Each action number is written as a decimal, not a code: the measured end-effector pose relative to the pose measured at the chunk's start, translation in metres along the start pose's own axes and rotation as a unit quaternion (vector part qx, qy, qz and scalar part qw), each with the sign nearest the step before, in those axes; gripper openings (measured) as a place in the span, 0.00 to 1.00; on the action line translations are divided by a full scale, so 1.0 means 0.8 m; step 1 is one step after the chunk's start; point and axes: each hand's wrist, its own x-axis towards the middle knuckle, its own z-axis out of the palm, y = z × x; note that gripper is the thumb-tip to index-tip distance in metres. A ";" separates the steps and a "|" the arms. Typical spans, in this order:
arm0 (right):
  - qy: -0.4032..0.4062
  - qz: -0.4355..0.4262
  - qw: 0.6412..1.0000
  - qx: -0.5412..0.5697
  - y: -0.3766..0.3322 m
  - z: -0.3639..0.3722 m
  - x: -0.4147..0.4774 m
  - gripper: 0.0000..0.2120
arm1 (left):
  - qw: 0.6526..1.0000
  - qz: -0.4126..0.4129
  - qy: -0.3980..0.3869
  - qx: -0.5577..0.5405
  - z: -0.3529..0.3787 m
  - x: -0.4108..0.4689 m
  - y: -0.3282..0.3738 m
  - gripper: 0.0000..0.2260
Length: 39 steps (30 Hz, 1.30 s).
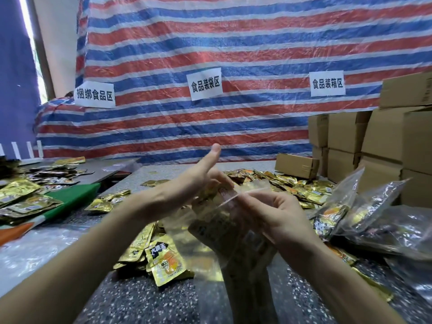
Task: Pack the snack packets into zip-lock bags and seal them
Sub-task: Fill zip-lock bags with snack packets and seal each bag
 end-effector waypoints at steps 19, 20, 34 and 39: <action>0.009 0.027 0.999 0.031 -0.004 -0.030 -0.001 0.12 | 0.995 0.057 0.079 0.013 -0.024 -0.046 -0.083 0.18; 0.004 0.026 0.999 0.039 -0.003 -0.030 -0.002 0.12 | 0.992 0.053 0.116 0.011 -0.019 -0.044 -0.085 0.21; 0.075 -0.006 0.996 -0.054 -0.011 -0.067 -0.016 0.13 | 0.962 0.140 0.146 -0.182 -0.011 -0.039 -0.086 0.15; 0.086 -0.004 0.993 -0.075 -0.016 -0.070 -0.020 0.09 | 0.951 0.142 0.185 -0.202 -0.008 -0.037 -0.093 0.13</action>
